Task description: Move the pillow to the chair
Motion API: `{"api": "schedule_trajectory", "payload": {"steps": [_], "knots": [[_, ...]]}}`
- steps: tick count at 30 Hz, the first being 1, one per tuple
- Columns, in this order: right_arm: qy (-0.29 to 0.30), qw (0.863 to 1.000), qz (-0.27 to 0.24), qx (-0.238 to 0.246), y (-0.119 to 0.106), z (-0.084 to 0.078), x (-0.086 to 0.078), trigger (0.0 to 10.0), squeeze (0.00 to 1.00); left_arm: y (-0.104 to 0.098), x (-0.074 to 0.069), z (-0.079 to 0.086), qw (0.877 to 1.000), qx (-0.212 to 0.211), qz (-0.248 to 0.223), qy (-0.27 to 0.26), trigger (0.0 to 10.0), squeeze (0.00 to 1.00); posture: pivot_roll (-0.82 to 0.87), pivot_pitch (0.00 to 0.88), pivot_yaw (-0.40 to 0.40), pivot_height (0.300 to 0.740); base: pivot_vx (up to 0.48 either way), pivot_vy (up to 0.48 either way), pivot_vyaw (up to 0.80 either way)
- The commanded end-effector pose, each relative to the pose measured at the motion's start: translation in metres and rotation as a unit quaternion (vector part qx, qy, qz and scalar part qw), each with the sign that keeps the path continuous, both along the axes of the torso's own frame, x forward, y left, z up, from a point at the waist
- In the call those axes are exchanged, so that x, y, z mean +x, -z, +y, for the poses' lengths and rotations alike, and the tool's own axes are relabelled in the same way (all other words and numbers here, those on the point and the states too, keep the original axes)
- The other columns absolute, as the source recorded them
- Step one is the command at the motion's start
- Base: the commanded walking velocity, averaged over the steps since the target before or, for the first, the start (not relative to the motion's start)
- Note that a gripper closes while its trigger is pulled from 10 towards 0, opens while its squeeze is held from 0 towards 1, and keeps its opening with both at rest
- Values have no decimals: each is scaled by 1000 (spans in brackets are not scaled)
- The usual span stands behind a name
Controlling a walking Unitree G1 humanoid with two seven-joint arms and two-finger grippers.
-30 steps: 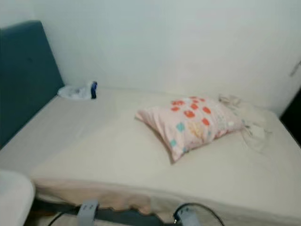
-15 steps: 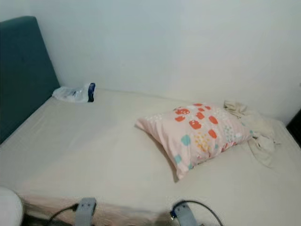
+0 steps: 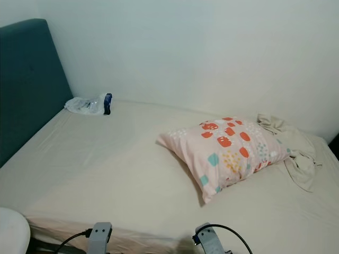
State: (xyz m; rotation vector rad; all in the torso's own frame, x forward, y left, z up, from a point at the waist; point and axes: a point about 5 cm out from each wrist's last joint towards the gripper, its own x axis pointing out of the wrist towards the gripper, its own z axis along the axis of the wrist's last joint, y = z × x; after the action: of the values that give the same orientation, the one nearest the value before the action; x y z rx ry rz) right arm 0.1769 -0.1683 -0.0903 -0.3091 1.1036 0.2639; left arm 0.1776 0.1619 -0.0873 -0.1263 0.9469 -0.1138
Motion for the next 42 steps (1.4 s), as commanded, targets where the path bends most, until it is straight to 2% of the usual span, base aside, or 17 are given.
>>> {"api": "schedule_trajectory", "payload": {"steps": [1, 7, 23, 26, 31, 32, 36, 37, 38, 39, 41, 42], "knots": [[10, 1000, -6, -6, -1, -5, 1, 10000, 0, 2, -3, -3, 1000, -4, 7, 8, 10000, 0, 122, 0, -80, 740, 0, -480, 0], [15, 1000, -13, -6, -2, -6, 4, 10000, 0, 2, -3, -3, 1000, -3, 8, 9, 10000, 0, 125, 0, -79, 740, 0, -480, 0], [33, 999, -25, -2, -4, -5, 8, 10000, 0, 2, -4, -1, 1000, -6, 9, -12, 10000, 0, 129, 0, -83, 740, 0, 0, 0], [56, 997, -48, 16, -10, -5, 20, 10000, 0, 2, -3, -1, 1000, -1, 7, -5, 10000, 0, 128, 0, -83, 740, 0, -320, 0], [99, 987, -104, 68, -29, 2, 53, 10000, 0, 1, -1, 1, 1000, -1, 1, -22, 10000, 0, 124, 0, -82, 740, 0, -384, 0], [99, 987, -104, 68, -29, 2, 53, 10000, 0, 1, -1, 1, 1000, -1, 1, -22, 10000, 0, 124, 0, -82, 740, 0, 0, 0], [140, 969, -154, 131, -52, 10, 85, 10000, 0, 0, 0, 5, 999, 2, -6, -37, 10000, 0, 121, 0, -80, 740, 0, 0, 0], [146, 958, -179, 170, -64, 16, 100, 10000, 0, -2, 3, 8, 999, 4, -16, -48, 10000, 0, 117, 0, -76, 740, 0, 0, 0], [146, 958, -179, 170, -64, 16, 100, 10000, 0, -2, 3, 8, 999, 4, -16, -48, 10000, 0, 117, 0, -76, 740, 0, 0, 0], [151, 945, -199, 211, -77, 21, 113, 10000, 0, -5, 8, 12, 998, 7, -28, -60, 10000, 0, 117, 0, -76, 740, 0, 0, 0], [163, 929, -213, 254, -87, 25, 124, 10000, 0, -8, 14, 14, 997, 14, -44, -64, 10000, 0, 118, 0, -76, 740, 0, 0, 0], [163, 929, -213, 254, -87, 25, 124, 10000, 0, -8, 14, 14, 997, 14, -44, -64, 10000, 0, 118, 0, -76, 740, 0, 0, 0]]}}
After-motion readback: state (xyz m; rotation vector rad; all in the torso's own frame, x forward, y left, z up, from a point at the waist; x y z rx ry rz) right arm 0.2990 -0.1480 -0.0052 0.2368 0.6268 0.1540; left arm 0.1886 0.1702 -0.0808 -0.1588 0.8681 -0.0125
